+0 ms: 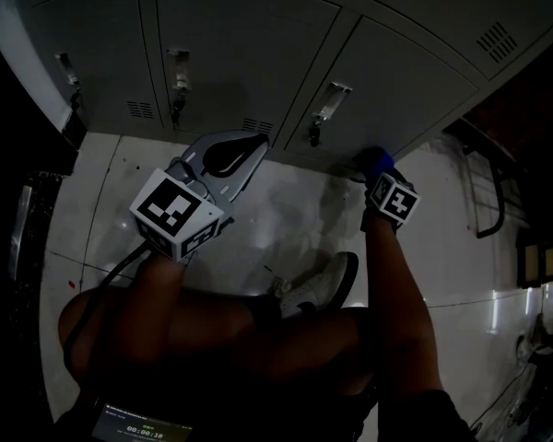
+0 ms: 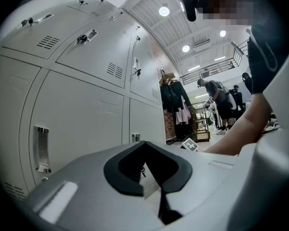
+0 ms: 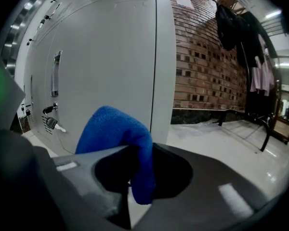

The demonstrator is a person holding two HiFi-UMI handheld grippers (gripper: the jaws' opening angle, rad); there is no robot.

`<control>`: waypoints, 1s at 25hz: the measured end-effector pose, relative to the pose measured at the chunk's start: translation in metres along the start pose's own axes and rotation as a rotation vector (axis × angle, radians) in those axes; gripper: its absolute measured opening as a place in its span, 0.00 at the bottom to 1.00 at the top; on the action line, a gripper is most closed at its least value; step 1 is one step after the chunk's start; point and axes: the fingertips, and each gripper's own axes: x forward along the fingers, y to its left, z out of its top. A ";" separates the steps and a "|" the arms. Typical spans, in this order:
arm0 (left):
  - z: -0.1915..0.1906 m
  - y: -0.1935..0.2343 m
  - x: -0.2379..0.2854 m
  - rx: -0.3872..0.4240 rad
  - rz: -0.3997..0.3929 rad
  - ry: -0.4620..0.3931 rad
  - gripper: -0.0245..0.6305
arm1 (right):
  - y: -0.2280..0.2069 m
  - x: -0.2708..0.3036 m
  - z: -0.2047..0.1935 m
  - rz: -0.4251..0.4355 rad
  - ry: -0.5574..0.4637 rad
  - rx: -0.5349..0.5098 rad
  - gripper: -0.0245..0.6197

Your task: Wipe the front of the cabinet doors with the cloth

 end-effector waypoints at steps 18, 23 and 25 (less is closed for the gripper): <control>0.000 0.003 0.000 -0.004 0.004 0.003 0.05 | 0.034 -0.049 0.071 0.096 -0.183 0.031 0.15; -0.002 0.006 -0.001 -0.001 0.009 0.009 0.04 | 0.100 -0.079 0.110 0.249 -0.318 -0.071 0.15; -0.002 0.007 -0.001 -0.001 0.012 0.010 0.04 | 0.126 -0.090 0.118 0.310 -0.353 -0.134 0.15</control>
